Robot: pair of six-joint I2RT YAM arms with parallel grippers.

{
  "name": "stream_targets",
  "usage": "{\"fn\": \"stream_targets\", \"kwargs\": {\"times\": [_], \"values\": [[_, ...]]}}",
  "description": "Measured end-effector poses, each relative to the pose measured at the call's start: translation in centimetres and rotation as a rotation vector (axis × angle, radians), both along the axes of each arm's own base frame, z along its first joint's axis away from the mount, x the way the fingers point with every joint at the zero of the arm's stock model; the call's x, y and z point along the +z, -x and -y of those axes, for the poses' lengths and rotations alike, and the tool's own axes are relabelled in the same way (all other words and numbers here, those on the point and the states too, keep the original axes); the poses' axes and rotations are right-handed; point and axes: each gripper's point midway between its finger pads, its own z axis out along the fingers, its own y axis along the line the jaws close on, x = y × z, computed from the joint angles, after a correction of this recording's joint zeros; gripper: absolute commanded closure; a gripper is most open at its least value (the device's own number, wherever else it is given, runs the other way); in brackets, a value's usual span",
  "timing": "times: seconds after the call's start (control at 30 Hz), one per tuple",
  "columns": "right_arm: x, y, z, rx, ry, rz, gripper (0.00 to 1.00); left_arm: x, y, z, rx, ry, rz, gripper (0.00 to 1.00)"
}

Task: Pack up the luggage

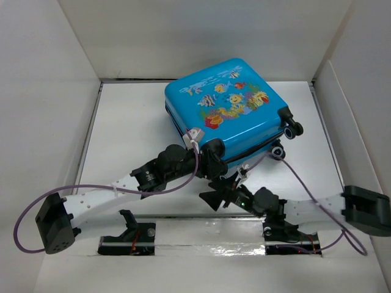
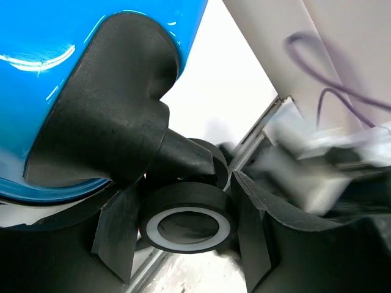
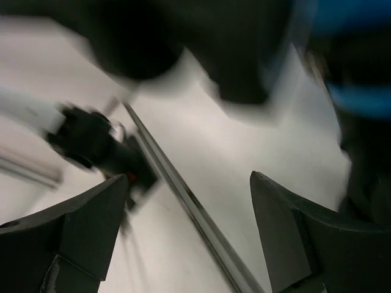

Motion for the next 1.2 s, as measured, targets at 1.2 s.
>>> {"fn": "stream_targets", "kwargs": {"times": [1.2], "values": [[9.6,-1.9,3.5,-0.205,0.169,0.008,0.02,0.0,-0.5,0.0,0.02,0.037,-0.017,1.0]]}}
